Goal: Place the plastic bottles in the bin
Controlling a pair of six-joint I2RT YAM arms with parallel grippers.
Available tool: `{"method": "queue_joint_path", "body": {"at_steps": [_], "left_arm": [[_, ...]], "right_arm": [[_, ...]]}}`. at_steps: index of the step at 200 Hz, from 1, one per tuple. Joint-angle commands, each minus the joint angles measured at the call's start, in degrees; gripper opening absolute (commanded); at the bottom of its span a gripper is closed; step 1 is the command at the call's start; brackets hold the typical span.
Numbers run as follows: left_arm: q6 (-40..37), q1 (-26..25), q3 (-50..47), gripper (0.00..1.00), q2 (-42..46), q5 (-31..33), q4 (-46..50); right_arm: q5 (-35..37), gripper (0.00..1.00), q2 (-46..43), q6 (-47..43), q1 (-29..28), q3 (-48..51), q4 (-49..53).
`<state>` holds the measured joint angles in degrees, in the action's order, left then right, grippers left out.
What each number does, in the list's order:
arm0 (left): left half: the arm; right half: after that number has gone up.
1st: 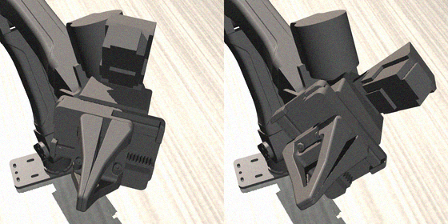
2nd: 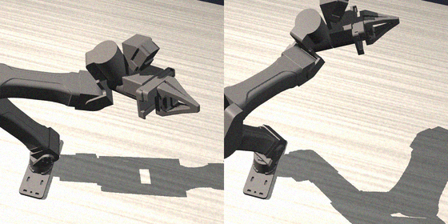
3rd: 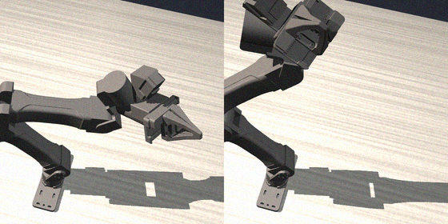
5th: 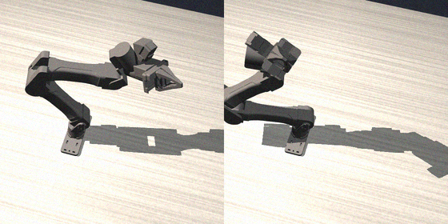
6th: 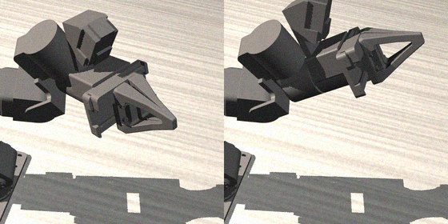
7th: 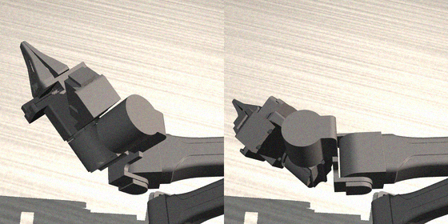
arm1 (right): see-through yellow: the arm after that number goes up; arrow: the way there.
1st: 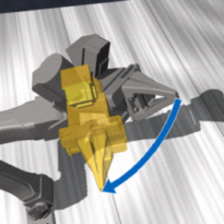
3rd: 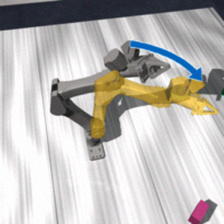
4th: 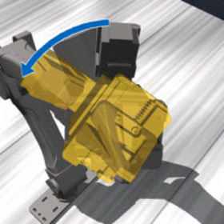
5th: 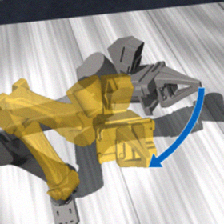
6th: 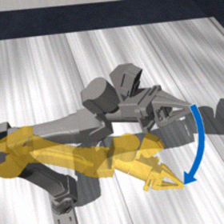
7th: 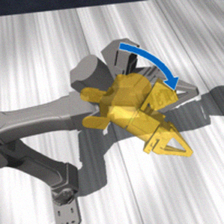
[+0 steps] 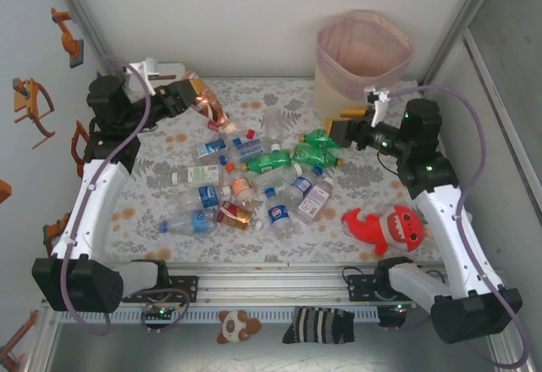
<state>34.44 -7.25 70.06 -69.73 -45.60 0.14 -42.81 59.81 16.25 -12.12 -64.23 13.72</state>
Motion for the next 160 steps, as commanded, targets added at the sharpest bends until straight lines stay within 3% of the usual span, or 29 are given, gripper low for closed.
{"method": "queue_joint_path", "body": {"at_steps": [1,78,160], "left_arm": [[-6.6,-3.7,3.4,0.38,0.8,-8.5,-5.5],[-16.2,-15.3,7.9,0.38,1.7,-15.4,-5.4],[-19.2,-18.9,9.8,0.38,0.8,-16.4,-4.5]], "right_arm": [[-5.0,0.72,2.1,-2.6,-3.6,-4.0,-1.8],[-12.2,0.72,9.7,-10.6,-16.7,-11.4,0.4],[-12.6,0.68,18.0,-15.0,-26.1,-17.0,4.0]]}}
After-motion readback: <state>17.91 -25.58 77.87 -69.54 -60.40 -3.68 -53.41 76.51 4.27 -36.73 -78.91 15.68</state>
